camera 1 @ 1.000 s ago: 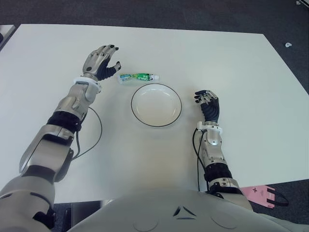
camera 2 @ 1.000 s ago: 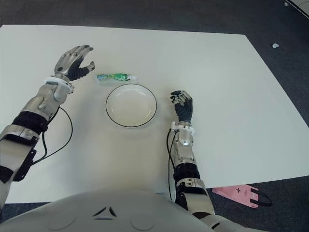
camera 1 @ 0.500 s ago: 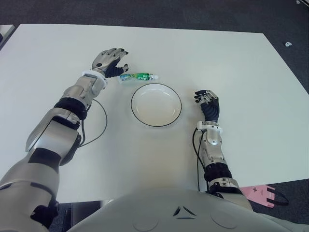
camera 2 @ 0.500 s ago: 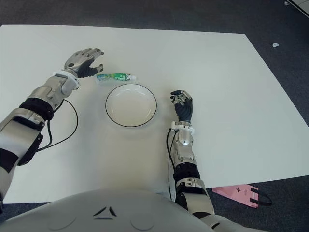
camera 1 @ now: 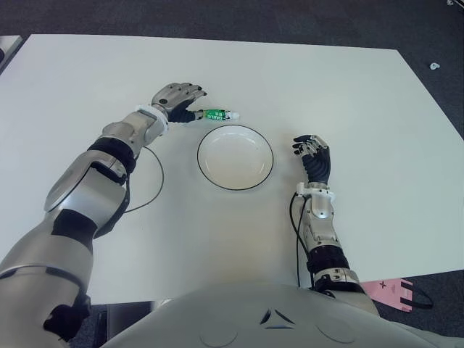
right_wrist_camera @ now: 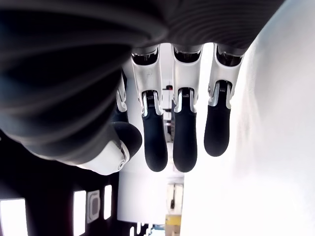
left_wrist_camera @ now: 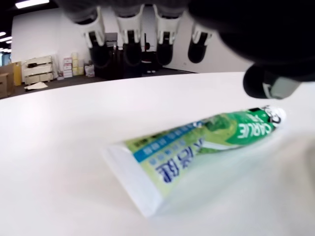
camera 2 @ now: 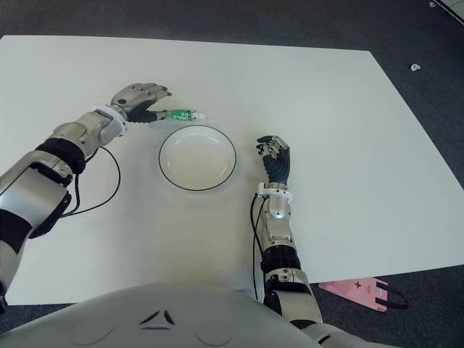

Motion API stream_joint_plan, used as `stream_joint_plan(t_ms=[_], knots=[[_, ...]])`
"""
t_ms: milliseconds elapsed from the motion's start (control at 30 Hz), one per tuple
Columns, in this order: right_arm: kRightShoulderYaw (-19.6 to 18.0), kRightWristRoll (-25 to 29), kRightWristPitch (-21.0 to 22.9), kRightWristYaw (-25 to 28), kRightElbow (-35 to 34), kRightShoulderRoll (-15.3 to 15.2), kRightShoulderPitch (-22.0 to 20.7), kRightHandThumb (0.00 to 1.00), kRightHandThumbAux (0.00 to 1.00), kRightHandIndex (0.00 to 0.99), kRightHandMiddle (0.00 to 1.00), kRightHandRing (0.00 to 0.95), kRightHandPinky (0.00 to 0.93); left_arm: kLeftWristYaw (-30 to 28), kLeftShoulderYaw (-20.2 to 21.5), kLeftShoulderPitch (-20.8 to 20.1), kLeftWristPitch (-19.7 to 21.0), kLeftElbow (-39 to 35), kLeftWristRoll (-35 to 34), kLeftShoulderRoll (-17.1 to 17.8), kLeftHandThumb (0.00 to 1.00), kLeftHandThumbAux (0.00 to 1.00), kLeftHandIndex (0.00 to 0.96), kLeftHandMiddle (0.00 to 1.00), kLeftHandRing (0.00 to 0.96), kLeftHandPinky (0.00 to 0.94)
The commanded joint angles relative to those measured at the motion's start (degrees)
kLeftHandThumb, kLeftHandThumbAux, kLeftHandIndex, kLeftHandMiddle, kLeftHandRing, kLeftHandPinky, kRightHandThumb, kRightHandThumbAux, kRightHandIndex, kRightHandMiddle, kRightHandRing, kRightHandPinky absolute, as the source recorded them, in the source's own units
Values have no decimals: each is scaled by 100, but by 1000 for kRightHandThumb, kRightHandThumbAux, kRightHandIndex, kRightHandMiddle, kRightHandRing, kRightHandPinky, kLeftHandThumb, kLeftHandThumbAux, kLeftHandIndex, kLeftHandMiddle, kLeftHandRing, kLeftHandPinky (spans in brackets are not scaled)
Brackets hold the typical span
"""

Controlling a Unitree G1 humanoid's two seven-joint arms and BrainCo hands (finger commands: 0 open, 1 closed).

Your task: Put the toothpaste on the table into the plate.

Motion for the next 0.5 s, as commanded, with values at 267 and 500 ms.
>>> stream_joint_plan(t_ms=[267, 500], knots=[[24, -22, 445, -9, 446, 88, 553, 712, 728, 425, 471, 474, 484, -360, -542, -149, -254, 293, 288, -278, 565, 207, 0, 0, 0, 0], [21, 23, 338, 41, 467, 105, 559, 714, 729, 425, 462, 462, 472, -531, -736, -165, -230, 373, 352, -429, 572, 222, 0, 0, 0, 0]])
